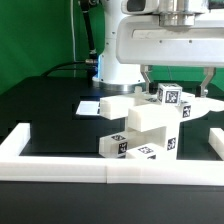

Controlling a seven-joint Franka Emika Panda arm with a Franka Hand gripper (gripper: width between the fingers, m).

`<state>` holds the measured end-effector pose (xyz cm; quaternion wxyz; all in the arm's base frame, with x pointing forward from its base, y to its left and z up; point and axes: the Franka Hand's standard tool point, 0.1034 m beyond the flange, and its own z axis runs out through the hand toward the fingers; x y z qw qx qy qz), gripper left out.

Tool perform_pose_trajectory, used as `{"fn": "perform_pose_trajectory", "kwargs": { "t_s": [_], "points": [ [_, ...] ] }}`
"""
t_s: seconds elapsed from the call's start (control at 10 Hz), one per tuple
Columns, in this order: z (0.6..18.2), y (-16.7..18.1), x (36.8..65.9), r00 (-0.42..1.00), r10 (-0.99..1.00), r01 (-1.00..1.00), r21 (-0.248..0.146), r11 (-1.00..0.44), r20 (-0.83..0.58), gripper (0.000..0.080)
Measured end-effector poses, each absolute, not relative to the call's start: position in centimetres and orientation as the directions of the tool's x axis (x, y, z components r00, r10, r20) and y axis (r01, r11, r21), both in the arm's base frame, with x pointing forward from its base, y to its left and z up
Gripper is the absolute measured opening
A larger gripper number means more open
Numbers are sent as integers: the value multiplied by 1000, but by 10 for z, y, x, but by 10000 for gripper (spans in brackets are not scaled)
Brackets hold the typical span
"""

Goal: Assemble chair

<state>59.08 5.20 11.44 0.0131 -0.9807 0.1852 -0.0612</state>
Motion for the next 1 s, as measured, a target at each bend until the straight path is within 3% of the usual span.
{"fn": "perform_pose_trajectory", "kwargs": {
  "t_s": [0.2,0.9,1.0],
  "points": [
    [114,51,591,977,-176,-176,-15,-984,124,648],
    [114,45,591,980,160,156,39,-987,119,648],
    [114,44,591,980,159,156,39,-987,119,526]
  ]
}}
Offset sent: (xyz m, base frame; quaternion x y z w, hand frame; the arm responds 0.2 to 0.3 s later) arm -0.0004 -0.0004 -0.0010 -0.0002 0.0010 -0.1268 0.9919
